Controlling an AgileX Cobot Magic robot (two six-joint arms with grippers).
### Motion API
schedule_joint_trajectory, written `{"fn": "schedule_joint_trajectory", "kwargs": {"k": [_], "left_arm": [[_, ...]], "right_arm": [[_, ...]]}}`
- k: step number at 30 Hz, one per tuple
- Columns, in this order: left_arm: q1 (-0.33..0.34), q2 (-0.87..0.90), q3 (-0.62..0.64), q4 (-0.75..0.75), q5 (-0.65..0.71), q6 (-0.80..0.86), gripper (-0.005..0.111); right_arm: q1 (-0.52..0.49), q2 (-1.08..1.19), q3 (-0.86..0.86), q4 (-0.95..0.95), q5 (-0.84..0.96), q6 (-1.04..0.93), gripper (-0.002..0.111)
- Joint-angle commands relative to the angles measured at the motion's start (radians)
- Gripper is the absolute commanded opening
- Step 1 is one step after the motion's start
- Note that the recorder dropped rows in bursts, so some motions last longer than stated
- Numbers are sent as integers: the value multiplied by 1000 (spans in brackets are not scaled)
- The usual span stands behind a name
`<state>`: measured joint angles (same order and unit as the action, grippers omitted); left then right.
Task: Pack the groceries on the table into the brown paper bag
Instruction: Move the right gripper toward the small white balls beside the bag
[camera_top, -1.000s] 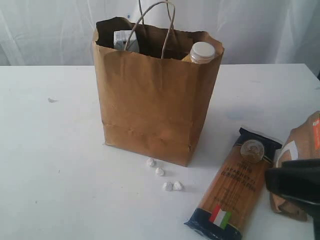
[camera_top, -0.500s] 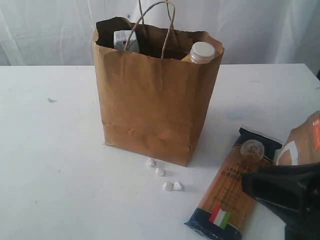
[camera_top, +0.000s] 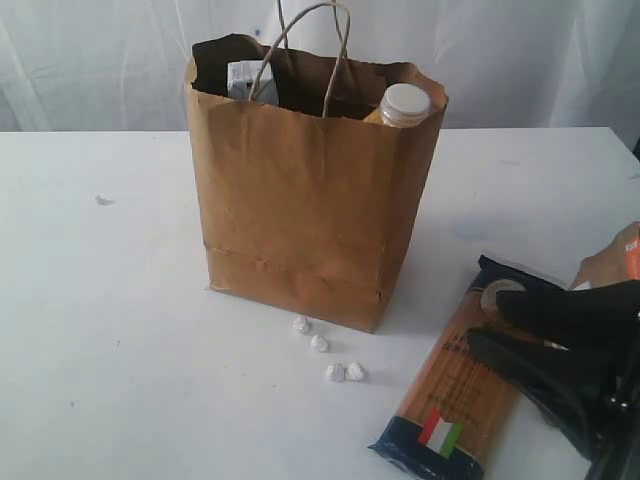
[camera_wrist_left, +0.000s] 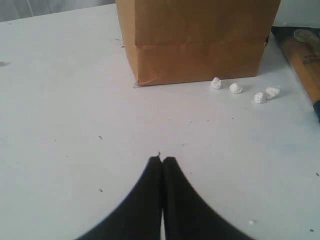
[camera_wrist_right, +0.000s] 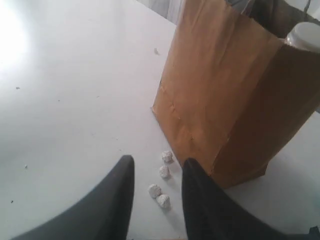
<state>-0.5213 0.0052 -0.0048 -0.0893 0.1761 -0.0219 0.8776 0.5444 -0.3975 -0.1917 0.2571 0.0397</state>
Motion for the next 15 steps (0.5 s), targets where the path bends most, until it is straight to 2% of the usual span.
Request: {"fn": "schedule_joint_trajectory", "kwargs": {"k": [1,15], "left_arm": [[1,-5,5,-6,-1,0,0],[1,-5,5,-6,-1,0,0]], "right_arm": [[2,-4,4,-4,-19,-9,31],[2,16,4,38,-11,287,31]]}}
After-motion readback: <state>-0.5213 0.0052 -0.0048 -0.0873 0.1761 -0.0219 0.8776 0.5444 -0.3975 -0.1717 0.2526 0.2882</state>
